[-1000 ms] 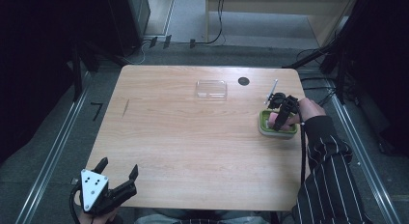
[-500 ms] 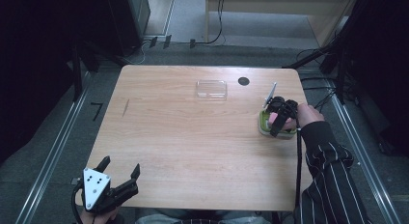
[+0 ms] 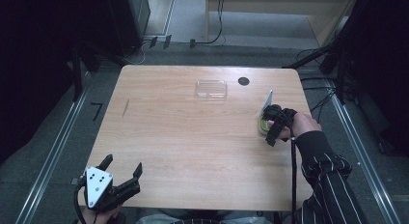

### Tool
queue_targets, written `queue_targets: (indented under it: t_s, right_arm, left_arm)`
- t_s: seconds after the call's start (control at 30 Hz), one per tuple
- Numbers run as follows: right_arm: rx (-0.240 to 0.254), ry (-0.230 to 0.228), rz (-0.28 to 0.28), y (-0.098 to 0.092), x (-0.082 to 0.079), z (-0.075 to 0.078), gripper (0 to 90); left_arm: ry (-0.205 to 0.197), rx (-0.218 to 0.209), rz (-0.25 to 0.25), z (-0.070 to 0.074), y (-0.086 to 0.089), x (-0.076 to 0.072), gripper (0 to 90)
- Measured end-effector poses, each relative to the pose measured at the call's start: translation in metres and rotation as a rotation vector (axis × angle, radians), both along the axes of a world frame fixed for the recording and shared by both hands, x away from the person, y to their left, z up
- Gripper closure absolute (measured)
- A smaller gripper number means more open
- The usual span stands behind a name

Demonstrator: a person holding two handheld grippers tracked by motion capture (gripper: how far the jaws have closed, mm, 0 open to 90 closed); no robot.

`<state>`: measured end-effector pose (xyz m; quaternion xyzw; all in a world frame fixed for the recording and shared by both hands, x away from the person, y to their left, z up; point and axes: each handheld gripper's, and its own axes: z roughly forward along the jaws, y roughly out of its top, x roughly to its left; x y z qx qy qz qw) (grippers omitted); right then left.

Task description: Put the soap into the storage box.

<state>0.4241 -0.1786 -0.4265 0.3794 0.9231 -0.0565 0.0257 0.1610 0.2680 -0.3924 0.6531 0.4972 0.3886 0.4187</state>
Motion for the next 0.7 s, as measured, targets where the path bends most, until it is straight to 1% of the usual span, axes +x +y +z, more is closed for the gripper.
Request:
queue_targets:
  t_s: [0.03, 0.1, 0.23, 0.27, 0.37, 0.4, 0.43, 0.5, 0.53, 0.57, 0.6, 0.67, 0.7]
  right_arm:
    - [-0.004, 0.007, 0.006, 0.001, -0.004, -0.001, 3.1]
    - [-0.006, 0.012, 0.006, 0.001, -0.006, -0.002, 3.1]
    - [-0.013, 0.014, 0.000, 0.003, -0.015, -0.003, 3.2]
    - [-0.016, 0.017, -0.001, 0.003, -0.019, -0.004, 3.1]
    - [-0.020, 0.018, 0.000, 0.004, -0.023, -0.005, 3.1]
    - [-0.025, 0.026, 0.006, 0.004, -0.028, -0.007, 3.2]
    - [-0.025, 0.026, 0.006, 0.004, -0.028, -0.007, 3.2]
    - [-0.029, 0.033, 0.005, 0.005, -0.036, -0.010, 3.2]
    - [-0.029, 0.033, 0.005, 0.005, -0.036, -0.010, 3.2]
    - [-0.037, 0.039, 0.009, 0.005, -0.041, -0.011, 3.2]
    - [-0.037, 0.039, 0.009, 0.005, -0.041, -0.011, 3.2]
    - [-0.042, 0.036, 0.013, 0.004, -0.048, -0.012, 3.2]
    - [-0.042, 0.036, 0.013, 0.004, -0.048, -0.012, 3.2]
  left_arm:
    - [0.000, -0.001, 0.001, 0.000, 0.000, 0.000, 13.4]
    - [-0.001, -0.002, 0.000, 0.000, -0.001, 0.001, 13.4]
    - [-0.001, -0.001, -0.004, 0.000, -0.001, 0.001, 13.3]
    - [0.000, -0.002, -0.005, 0.000, -0.001, 0.001, 13.4]
    - [-0.001, -0.003, -0.007, 0.000, -0.002, 0.002, 13.4]
    - [-0.001, -0.003, -0.007, 0.000, -0.002, 0.002, 13.3]
    - [0.000, -0.003, -0.007, 0.000, -0.002, 0.002, 13.3]
    - [0.001, -0.001, -0.008, 0.000, -0.002, 0.002, 13.3]
    - [0.000, 0.001, -0.009, 0.000, -0.002, 0.002, 13.3]
    - [0.000, 0.000, -0.009, 0.000, -0.002, 0.003, 13.4]
    - [-0.001, 0.000, -0.010, 0.000, -0.003, 0.003, 13.4]
    - [-0.001, -0.001, -0.012, 0.000, -0.003, 0.003, 13.4]
    - [-0.002, -0.002, -0.011, 0.000, -0.003, 0.003, 13.4]
